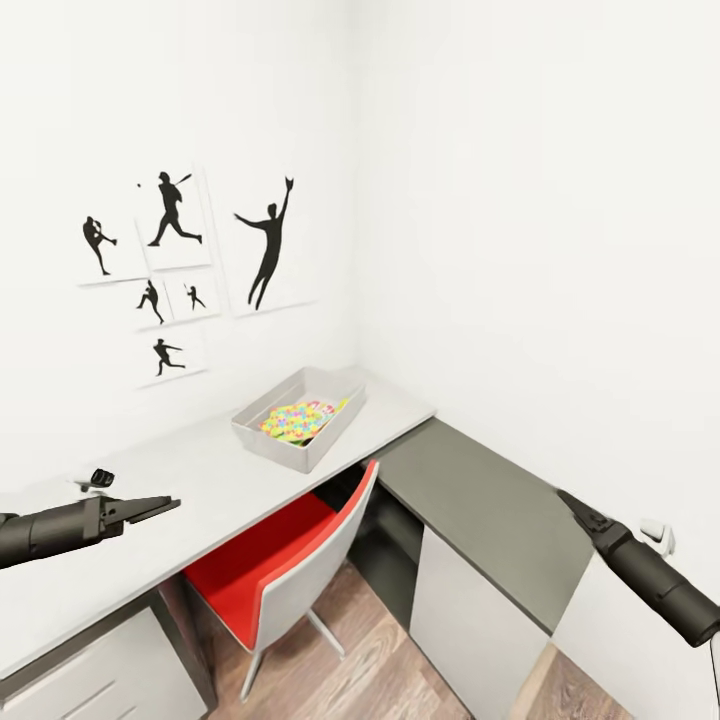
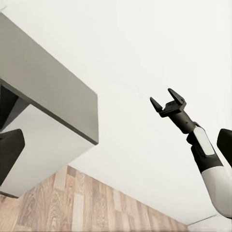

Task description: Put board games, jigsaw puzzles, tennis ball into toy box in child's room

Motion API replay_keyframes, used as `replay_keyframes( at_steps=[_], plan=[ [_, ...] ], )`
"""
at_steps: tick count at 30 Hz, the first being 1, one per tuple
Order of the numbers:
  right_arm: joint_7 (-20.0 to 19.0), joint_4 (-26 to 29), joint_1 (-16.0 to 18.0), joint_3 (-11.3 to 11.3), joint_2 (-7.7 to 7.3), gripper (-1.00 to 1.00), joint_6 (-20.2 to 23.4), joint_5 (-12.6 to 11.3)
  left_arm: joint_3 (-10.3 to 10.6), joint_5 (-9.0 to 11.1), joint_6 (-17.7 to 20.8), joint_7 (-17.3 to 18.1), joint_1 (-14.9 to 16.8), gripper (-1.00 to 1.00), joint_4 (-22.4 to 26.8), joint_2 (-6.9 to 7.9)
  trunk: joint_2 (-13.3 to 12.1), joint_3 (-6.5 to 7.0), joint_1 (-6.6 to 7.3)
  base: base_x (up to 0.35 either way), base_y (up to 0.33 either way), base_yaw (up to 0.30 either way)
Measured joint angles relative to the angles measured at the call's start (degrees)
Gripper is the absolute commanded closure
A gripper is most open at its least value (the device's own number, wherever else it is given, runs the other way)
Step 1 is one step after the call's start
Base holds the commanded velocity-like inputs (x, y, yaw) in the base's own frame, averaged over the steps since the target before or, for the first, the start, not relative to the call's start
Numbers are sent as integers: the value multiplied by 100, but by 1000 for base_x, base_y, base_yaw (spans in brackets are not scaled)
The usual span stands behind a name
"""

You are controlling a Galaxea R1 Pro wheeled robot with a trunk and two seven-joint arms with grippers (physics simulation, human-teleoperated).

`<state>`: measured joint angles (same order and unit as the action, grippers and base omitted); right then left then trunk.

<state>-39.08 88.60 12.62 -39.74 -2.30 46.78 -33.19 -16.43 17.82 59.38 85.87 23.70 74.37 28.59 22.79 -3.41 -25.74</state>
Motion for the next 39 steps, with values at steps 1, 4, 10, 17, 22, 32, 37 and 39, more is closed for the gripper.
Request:
replay_keyframes(
  at_steps=[1, 4, 10, 17, 22, 32, 37, 39],
  plan=[
    [4, 0, 1, 0, 0, -100, 0, 0, 0, 0, 0, 0, 0, -100, -1, -1, 0, 6, 0, 0, 0, -226],
    [9, -1, 0, 0, 0, -100, -1, 1, 0, 5, 1, 0, 0, -100, -2, -4, 0, 24, 0, 0, 0, -226],
    [12, -2, 0, 1, 0, -100, 0, 2, -1, 1, -1, 0, -2, -100, -2, -5, 0, 45, 0, 0, 0, -124],
    [20, -2, 4, 2, 0, -100, 0, 2, -2, 13, 0, -1, -2, -100, -2, -5, 0, 46, 0, 0, 0, -3],
    [18, -2, 3, 2, 0, -100, -1, 2, -13, 20, 1, 4, -1, -100, -2, -5, -1, 46, 0, 0, 0, -52],
    [29, -92, 1, 3, -1, -100, -2, -2, -26, 23, 1, 1, 0, -100, -9, 0, -1, 46, -2, -81, 86, -248],
    [29, -182, 3, 1, -1, -100, -2, 0, -27, 23, 1, 0, 0, -100, -9, 0, -1, 46, -1, -150, 181, -227],
    [29, -189, 3, 1, 0, -100, -3, 1, -27, 24, 1, -1, -1, -100, -9, 2, -1, 46, -1, -135, 172, -83]
  ],
)
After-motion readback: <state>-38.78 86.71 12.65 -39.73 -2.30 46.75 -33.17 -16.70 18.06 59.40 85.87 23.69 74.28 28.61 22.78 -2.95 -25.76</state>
